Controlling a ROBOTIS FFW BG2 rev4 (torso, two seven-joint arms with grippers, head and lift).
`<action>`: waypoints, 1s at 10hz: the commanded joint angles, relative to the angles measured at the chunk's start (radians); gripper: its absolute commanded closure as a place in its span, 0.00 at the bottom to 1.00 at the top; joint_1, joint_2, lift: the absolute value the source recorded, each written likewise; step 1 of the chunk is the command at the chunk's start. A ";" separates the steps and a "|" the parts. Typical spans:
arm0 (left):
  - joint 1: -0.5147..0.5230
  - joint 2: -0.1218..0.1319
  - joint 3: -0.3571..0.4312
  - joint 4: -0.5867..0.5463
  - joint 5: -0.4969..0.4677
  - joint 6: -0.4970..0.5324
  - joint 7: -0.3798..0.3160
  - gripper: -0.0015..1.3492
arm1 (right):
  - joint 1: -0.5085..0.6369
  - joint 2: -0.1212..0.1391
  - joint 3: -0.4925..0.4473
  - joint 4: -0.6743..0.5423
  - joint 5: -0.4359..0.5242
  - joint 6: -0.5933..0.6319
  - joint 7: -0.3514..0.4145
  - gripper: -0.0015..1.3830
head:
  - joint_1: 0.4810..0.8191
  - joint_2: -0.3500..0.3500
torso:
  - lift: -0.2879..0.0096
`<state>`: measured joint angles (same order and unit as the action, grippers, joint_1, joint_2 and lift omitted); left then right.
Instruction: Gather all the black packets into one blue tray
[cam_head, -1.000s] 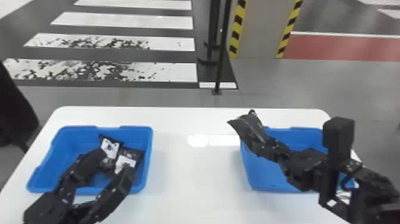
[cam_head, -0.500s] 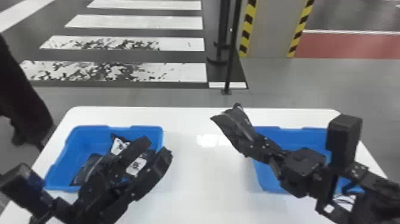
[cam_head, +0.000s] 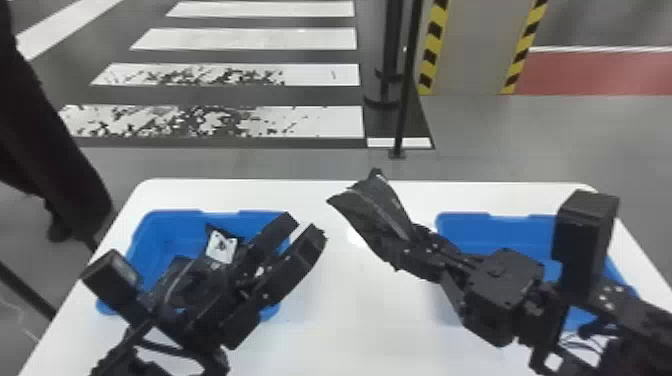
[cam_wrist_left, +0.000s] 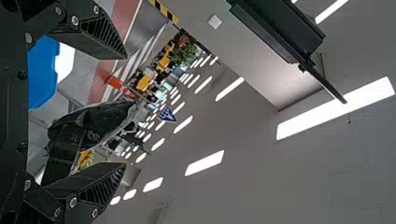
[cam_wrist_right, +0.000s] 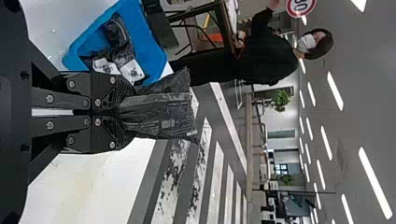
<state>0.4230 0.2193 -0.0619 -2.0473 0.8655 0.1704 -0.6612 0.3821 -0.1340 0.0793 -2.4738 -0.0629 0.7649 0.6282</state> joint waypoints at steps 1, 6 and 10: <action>-0.035 0.000 -0.026 0.043 0.028 0.006 0.000 0.17 | 0.006 -0.003 0.020 -0.004 -0.009 0.001 0.002 0.93 | 0.63 0.55 | 0.60; -0.138 -0.005 -0.102 0.137 0.096 -0.011 0.002 0.20 | 0.003 -0.009 0.074 -0.021 -0.015 0.008 0.010 0.93 | 0.63 0.57 | 0.60; -0.175 -0.002 -0.140 0.154 0.112 -0.004 0.002 0.57 | 0.001 -0.010 0.094 -0.019 -0.017 0.013 0.015 0.93 | 0.63 0.56 | 0.60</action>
<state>0.2524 0.2156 -0.1975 -1.8957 0.9783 0.1653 -0.6598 0.3848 -0.1435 0.1710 -2.4939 -0.0797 0.7757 0.6420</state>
